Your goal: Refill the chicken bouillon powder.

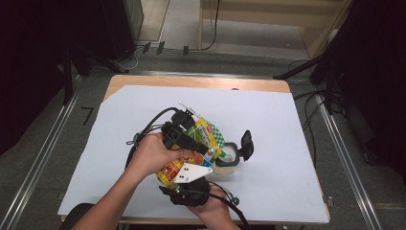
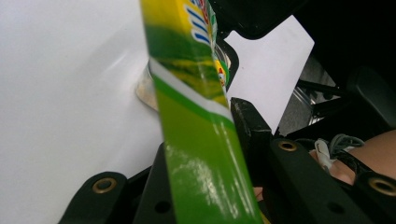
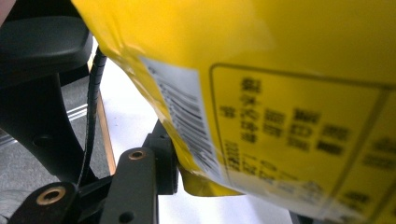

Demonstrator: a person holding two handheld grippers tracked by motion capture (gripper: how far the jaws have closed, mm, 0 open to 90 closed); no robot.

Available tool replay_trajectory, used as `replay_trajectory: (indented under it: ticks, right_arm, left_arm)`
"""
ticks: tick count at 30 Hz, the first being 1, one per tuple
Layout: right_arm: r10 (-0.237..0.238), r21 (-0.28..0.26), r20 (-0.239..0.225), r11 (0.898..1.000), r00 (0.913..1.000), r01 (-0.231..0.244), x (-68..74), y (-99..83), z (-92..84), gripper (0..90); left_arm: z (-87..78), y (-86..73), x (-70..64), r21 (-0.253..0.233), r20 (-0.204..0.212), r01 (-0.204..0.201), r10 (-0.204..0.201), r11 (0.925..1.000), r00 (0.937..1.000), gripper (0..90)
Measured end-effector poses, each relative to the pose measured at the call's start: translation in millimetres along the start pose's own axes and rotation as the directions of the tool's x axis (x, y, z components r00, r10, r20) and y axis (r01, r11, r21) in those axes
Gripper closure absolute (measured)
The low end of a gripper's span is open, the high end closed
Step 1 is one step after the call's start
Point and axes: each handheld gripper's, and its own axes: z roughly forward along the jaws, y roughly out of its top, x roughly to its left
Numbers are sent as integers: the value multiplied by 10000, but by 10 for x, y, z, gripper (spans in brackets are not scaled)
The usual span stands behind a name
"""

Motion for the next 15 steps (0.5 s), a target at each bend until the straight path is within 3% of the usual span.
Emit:
replay_trajectory:
  ticks: [8, 15]
  right_arm:
    - [447, -376, -269, 9982, 9986, -457, -45, 39, -22, 586]
    - [291, -380, -162, 9988, 9994, -297, -65, 57, -27, 541]
  left_arm:
    - [8, 147, -13, 718, -172, 89, -77, 9974, 9998, 771]
    - [11, 192, 3, 728, -53, 127, -123, 9973, 9999, 799]
